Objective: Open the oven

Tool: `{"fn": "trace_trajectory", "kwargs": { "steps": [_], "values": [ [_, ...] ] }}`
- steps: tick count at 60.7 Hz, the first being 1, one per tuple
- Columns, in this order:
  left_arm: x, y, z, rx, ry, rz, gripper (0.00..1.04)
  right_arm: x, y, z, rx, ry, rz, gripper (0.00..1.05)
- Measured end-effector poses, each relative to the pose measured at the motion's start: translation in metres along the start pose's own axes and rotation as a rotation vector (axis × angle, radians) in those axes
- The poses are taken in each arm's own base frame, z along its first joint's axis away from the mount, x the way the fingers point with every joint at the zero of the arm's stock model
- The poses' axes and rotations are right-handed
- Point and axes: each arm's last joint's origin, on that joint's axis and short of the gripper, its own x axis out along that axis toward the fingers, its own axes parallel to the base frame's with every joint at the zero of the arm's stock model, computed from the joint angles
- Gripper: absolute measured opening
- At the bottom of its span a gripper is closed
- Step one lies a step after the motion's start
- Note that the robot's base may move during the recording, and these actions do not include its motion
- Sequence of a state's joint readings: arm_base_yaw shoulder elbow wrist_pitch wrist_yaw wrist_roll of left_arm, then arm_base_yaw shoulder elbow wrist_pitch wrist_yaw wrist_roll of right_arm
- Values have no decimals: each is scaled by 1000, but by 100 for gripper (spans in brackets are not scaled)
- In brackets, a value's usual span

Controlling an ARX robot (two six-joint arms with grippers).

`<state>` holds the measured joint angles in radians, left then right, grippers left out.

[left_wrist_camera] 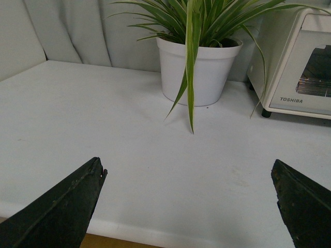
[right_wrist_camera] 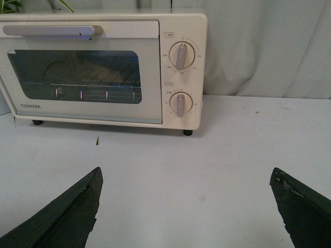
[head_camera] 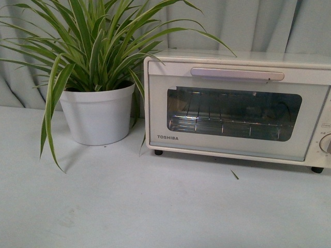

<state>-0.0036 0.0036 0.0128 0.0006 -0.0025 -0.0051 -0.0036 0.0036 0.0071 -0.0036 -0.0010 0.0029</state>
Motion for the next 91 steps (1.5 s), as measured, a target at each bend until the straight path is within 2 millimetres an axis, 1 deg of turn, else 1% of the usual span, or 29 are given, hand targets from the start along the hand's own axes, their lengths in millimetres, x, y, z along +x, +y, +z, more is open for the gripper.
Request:
{"fn": "trace_trajectory", "kwargs": {
  "steps": [43, 48, 50, 55, 62, 69, 77, 84, 91],
  "values": [
    [0, 0, 0, 0, 0, 1, 98, 0, 0, 0, 0, 0, 0, 95],
    [2, -2, -2, -80, 148, 161, 98, 0, 0, 0, 0, 0, 0, 95],
    [5, -4, -2, -159, 198, 204, 98, 0, 0, 0, 0, 0, 0, 95],
    [12, -11, 6, -270, 212, 183, 98, 0, 0, 0, 0, 0, 0, 95],
    [30, -26, 22, -449, 259, 64, 98, 0, 0, 0, 0, 0, 0, 95],
    [55, -45, 28, -648, 363, -26, 98, 0, 0, 0, 0, 0, 0, 95],
    [81, -60, 26, -728, 418, -30, 98, 0, 0, 0, 0, 0, 0, 95],
    [108, -80, 19, -770, 464, -64, 98, 0, 0, 0, 0, 0, 0, 95],
    [125, -96, 13, -787, 494, -91, 98, 0, 0, 0, 0, 0, 0, 95]
  ]
}}
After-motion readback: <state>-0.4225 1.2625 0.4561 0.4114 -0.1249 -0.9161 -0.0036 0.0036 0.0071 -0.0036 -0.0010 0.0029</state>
